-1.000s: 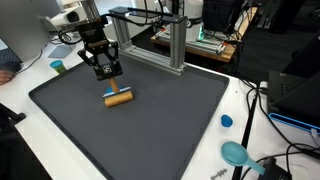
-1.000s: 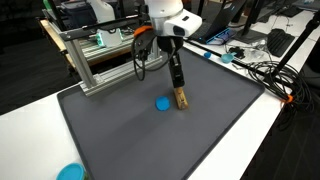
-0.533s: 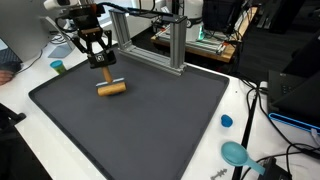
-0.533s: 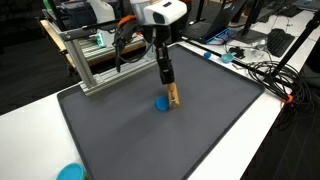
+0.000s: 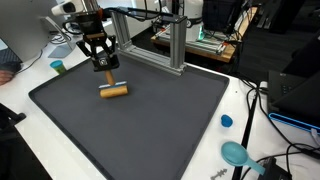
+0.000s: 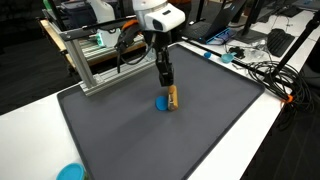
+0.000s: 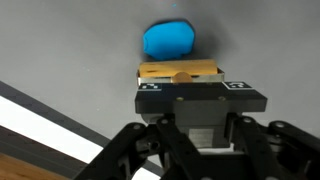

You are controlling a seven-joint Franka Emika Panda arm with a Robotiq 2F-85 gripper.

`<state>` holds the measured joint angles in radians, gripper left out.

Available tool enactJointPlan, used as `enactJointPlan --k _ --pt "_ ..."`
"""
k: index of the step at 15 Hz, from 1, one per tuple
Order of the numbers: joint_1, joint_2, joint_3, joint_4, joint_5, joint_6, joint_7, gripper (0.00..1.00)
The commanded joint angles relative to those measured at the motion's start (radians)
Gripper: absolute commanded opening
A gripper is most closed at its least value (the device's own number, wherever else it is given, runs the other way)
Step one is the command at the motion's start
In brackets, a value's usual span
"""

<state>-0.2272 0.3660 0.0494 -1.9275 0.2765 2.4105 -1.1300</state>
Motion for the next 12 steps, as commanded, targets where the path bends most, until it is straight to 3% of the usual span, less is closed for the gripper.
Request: enactJointPlan --k 1,7,12 --pt "0.000 -0.031 -0.019 -0.027 -0.010 0.027 0.035 0.22" --pt "0.008 0.001 -0.036 -0.018 -0.037 0.034 0.049 0.22" --pt "0.044 0.038 -0.063 -0.007 -0.148 0.009 0.146 0.22"
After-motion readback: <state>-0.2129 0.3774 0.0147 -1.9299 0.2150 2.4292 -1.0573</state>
